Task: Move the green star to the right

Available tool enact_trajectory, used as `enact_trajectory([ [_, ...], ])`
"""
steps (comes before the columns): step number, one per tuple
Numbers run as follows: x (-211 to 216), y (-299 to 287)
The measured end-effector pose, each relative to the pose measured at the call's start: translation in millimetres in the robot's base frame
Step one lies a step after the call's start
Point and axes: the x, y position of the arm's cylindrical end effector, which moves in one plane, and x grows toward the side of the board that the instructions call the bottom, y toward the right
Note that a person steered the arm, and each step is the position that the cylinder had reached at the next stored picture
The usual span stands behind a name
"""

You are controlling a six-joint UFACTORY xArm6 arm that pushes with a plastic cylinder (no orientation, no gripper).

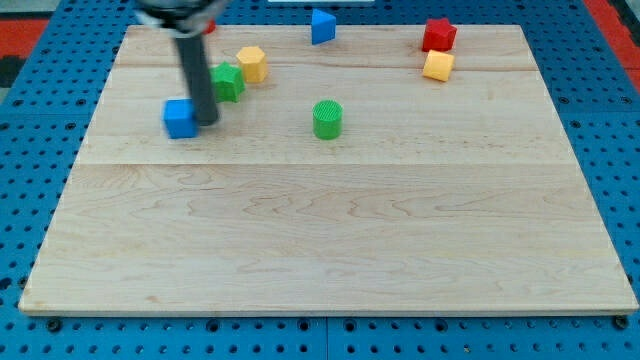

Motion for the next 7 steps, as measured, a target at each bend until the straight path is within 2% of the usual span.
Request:
enact_trajectory([
  [2, 1, 5],
  [4, 8, 124],
  [5, -2, 110],
  [6, -32, 34],
  [7, -48, -13],
])
